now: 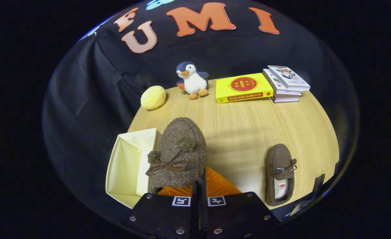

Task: Open the storage box then place both shoes into the box .Put the left shoe in first, then the right shoe, with the right side of both shoes facing outward in a uniform manner.

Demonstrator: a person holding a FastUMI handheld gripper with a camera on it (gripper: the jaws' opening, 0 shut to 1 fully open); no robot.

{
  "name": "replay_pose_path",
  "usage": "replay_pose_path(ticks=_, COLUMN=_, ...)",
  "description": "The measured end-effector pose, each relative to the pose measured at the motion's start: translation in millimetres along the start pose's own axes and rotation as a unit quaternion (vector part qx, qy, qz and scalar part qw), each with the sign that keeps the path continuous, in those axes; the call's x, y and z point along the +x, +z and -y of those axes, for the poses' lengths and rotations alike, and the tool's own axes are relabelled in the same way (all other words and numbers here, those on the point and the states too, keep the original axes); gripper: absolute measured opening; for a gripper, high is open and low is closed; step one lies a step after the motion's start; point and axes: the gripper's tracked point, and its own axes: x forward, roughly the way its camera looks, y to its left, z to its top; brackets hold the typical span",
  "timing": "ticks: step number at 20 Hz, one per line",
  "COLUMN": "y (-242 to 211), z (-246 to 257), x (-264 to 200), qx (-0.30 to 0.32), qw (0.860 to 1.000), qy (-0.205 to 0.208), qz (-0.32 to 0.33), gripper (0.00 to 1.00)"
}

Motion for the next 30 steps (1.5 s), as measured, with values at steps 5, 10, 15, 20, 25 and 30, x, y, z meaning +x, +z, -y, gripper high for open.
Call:
replay_pose_path(ticks=5, y=11, z=-54, x=-1, qx=-0.022, qw=1.0, qy=0.016, qz=0.0, gripper=0.04)
replay_pose_path(ticks=10, y=-3, z=-117, x=20, qx=-0.037, qw=0.998, qy=0.038, qz=-0.033, gripper=0.04)
replay_pose_path(ticks=15, y=-32, z=-154, x=57, qx=-0.054, qw=0.995, qy=0.023, qz=-0.077, gripper=0.04)
replay_pose_path(ticks=20, y=-57, z=-177, x=94, qx=-0.071, qw=0.992, qy=0.007, qz=-0.104, gripper=0.04)
replay_pose_path(ticks=25, y=-83, z=-188, x=122, qx=-0.06, qw=0.987, qy=-0.005, qz=-0.147, gripper=0.04)
replay_pose_path(ticks=30, y=-103, z=-196, x=128, qx=-0.044, qw=0.983, qy=0.005, qz=-0.176, gripper=0.07)
